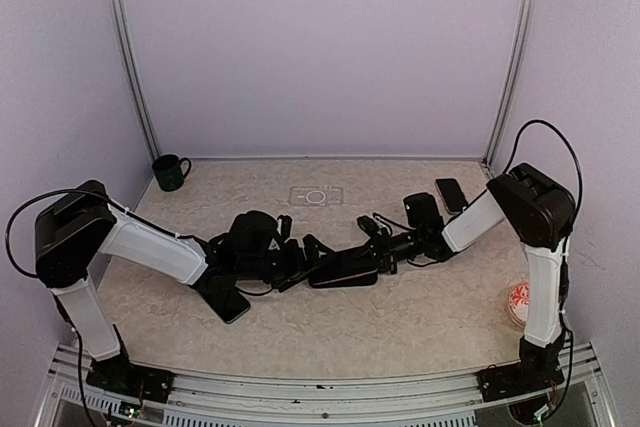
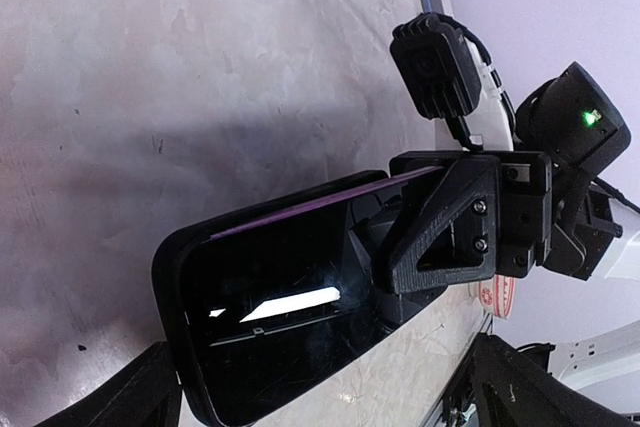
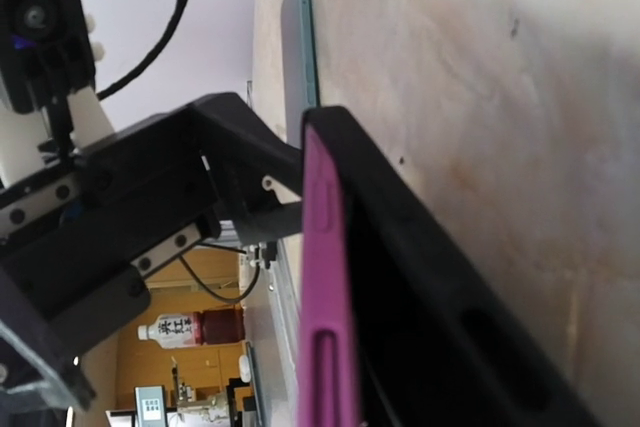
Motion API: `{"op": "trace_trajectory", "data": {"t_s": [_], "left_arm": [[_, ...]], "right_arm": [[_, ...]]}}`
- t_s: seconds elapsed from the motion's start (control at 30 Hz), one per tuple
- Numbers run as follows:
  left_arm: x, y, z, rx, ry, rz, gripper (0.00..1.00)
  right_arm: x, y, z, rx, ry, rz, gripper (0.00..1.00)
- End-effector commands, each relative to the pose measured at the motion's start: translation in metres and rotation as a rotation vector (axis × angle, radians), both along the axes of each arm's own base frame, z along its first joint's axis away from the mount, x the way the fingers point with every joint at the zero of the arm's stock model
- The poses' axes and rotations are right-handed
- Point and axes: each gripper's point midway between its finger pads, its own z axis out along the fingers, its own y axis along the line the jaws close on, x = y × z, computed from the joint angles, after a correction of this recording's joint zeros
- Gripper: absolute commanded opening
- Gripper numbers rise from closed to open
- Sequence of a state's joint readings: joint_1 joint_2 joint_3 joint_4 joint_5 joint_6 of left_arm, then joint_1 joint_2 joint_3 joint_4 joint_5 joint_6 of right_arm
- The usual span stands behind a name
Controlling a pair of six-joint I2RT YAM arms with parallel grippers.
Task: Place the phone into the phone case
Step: Install the phone into the phone case, then pick up the phone with the phone case from the center of the board.
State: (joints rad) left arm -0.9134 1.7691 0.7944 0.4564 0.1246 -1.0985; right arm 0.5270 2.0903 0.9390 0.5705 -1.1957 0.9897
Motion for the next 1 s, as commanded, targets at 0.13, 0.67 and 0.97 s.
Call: {"op": "trace_trajectory", "data": {"t_s": [0.13,0.67,0.97], "left_arm": [[-0.005,-0.005,0.014,-0.047,-0.023,-0.050,0.99],[0.001,0.016,0.028,-0.017,-0.063,0.028,0.99],[0.003,0.000,0.020,-0.039,-0.046,-0.011,0.99]], "right_arm": [[-0.011,0.003,0.037,0.095,-0.080,0.063,0.00],[-0.001,-0.015,0.025,0.078,-0.061,0.004,0.00],[-0.008,-0.016,0.048,0.118,-0.129,0.026,0.00]]}}
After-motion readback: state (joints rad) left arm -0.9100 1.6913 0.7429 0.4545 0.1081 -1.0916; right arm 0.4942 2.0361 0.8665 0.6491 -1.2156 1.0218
